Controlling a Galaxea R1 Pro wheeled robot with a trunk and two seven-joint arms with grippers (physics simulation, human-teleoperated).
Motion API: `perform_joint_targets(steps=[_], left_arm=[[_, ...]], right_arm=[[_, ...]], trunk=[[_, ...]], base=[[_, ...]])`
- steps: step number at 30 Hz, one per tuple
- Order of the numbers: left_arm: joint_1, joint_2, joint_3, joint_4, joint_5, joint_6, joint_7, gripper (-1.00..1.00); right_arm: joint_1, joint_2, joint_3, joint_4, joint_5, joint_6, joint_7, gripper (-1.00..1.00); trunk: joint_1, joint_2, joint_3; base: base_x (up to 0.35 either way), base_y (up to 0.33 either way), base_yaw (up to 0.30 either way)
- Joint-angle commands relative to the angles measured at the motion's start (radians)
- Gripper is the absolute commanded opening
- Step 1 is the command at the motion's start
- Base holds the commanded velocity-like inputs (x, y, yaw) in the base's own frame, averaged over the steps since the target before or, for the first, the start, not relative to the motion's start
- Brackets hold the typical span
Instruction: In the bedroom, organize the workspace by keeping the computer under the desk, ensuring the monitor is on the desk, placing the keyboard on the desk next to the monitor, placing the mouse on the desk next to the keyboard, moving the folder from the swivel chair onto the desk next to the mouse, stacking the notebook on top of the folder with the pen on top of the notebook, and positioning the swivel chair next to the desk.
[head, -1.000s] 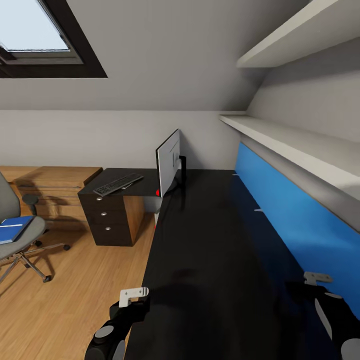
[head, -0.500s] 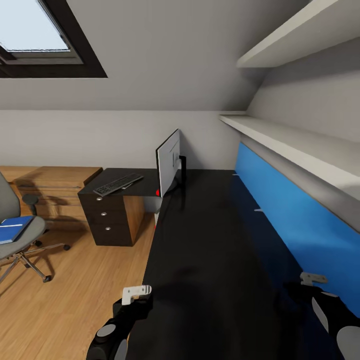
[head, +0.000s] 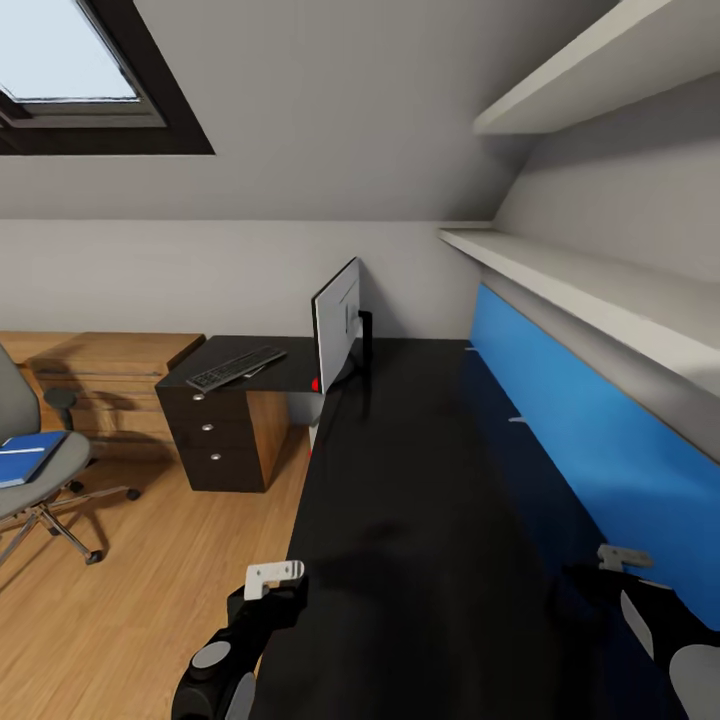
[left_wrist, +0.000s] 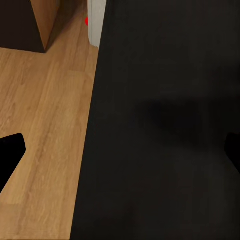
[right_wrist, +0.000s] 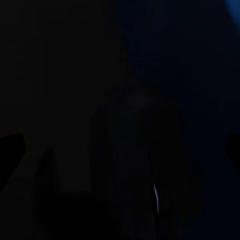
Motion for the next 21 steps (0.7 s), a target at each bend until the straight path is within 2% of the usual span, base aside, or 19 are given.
perform_joint_targets(steps=[1, 11, 13, 21], left_arm=[[-0.001, 0.0, -0.001, -0.002, 0.011, 0.004, 0.009, 1.0], [-0.001, 0.0, -0.001, -0.004, 0.011, 0.004, 0.009, 1.0], [-0.001, 0.0, -0.002, -0.004, 0.011, 0.004, 0.009, 1.0], [-0.001, 0.0, -0.001, -0.004, 0.011, 0.004, 0.009, 1.0]], right_arm=[[-0.001, 0.001, -0.009, -0.002, 0.011, 0.007, 0.008, 1.0], [-0.005, -0.009, -0.009, -0.004, 0.011, 0.017, 0.006, 1.0], [-0.007, -0.022, -0.009, -0.004, 0.008, 0.032, 0.005, 1.0], [-0.007, -0.036, -0.009, -0.004, 0.005, 0.041, 0.006, 1.0]], trunk=[[0.004, -0.008, -0.004], [0.042, -0.078, -0.036], [0.042, -0.078, -0.036], [0.042, -0.078, -0.036]], base=[[0.0, 0.0, 0.0], [0.0, 0.0, 0.0], [0.0, 0.0, 0.0], [0.0, 0.0, 0.0]])
